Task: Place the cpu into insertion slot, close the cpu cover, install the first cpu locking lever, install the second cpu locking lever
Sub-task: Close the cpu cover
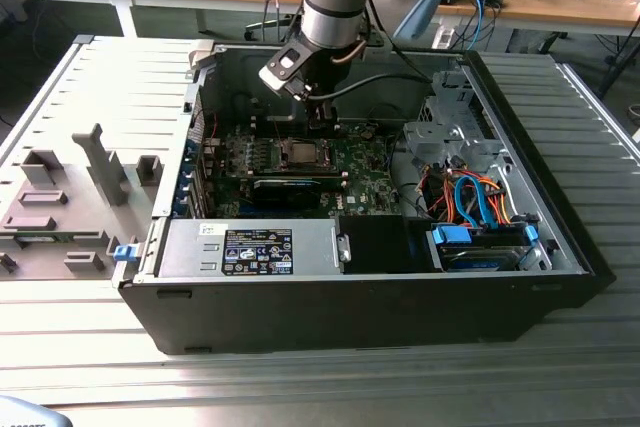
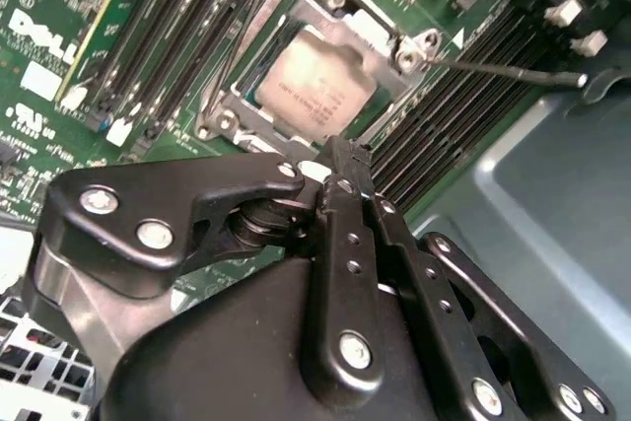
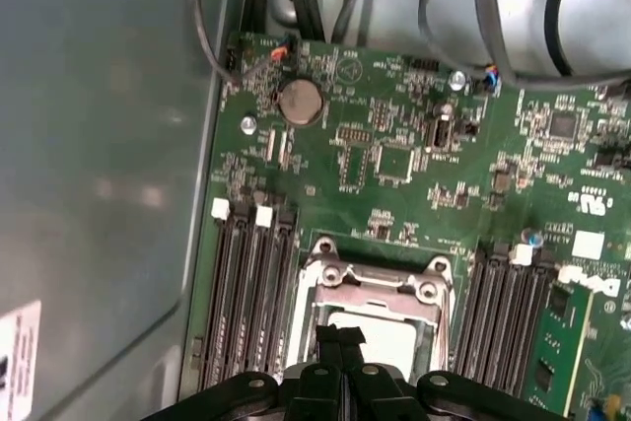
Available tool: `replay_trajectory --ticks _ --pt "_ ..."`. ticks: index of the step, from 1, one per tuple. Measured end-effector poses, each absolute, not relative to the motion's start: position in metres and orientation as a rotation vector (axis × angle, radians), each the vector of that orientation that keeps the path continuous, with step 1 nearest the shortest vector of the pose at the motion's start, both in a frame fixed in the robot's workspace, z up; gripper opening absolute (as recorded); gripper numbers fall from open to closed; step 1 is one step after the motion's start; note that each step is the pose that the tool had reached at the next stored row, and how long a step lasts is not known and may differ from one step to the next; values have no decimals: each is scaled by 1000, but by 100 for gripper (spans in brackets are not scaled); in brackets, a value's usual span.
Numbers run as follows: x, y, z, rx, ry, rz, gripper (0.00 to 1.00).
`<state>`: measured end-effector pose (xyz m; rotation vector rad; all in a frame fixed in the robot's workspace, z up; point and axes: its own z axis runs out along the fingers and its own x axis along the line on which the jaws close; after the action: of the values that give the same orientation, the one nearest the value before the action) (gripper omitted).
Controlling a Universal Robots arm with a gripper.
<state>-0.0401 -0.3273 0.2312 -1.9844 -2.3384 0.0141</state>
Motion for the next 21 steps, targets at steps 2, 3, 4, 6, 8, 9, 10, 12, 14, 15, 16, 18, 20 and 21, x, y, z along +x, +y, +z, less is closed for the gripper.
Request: replay_trajectory --ticks 2,3,4,6,8,9,10,12,14,15,16,18,20,21 --pt "-43 -327 230 -1992 -2341 24 11" --pt "-45 -327 229 -1997 -2341 30 11" --pt "-46 -327 229 -2001 -2341 33 11" --pt "-49 -327 227 -2010 -2339 40 11" --pt "-53 -327 225 -2014 -2339 43 11" --pt "-55 -327 224 -2015 -2339 43 11" --pt "-57 -327 223 -2015 -2339 43 11" --pt "-60 -327 222 -2016 -2338 43 11" --pt "-64 -327 220 -2016 -2338 42 11" --pt "-66 -327 218 -2017 -2338 42 11" --pt "-69 -327 217 -2018 -2337 42 11" --pt "-72 -327 215 -2019 -2337 42 11" --pt "-77 -327 212 -2020 -2336 42 11" --pt "-78 -327 210 -2020 -2336 42 11"
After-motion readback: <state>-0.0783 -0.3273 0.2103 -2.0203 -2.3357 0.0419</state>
